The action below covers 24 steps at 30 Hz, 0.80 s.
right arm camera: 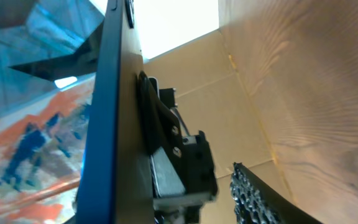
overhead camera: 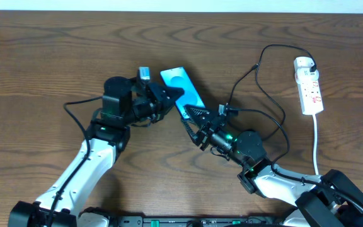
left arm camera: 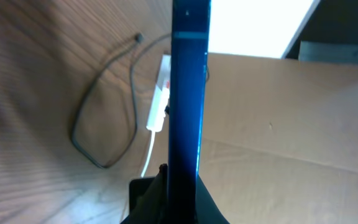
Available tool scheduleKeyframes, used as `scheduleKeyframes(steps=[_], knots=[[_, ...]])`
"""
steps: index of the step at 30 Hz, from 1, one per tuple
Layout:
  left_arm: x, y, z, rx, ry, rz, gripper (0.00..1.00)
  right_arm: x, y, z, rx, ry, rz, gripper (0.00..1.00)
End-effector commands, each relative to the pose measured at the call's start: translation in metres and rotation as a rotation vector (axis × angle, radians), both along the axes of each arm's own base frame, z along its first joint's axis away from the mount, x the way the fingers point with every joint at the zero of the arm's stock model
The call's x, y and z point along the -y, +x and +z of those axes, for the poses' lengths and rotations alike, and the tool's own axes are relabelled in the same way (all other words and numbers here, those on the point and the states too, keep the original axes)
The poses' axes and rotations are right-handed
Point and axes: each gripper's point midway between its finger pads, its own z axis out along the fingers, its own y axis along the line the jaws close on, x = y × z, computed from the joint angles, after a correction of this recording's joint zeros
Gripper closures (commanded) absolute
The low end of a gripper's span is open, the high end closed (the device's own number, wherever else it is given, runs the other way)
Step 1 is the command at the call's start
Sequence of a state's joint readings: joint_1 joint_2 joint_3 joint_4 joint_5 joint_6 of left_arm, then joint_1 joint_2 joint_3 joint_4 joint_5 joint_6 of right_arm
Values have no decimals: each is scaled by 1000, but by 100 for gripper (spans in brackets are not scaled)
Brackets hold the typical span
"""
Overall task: Plug charger to phone and switch on socket
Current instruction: 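Open the right gripper and move it toward the black cable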
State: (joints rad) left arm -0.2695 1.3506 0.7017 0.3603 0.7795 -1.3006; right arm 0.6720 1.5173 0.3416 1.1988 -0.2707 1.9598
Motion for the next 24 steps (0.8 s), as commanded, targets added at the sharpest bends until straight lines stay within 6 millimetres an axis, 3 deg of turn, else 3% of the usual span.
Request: scheduleKeyframes(steps=[1,8,11,14,20,24], knots=[[-22,16,8,63,30,56,93,-8,-8,-4,90,-87,42,51],[-64,26,-14,-19,82,154,93,-6,-6,-23,470,-444,48,38],[-79,26,-27,-84,102,203,93,-1,-4,-41,572,-600,71,48],[-81,21,-37,-122,123,201,93,6,1,-50,636,-698,75,54],[-82,-2,-65,-206,212,138,93,28,17,-62,624,-781,46,53],[-82,-15,-76,-237,252,97,93,49,29,-69,559,-823,14,48]])
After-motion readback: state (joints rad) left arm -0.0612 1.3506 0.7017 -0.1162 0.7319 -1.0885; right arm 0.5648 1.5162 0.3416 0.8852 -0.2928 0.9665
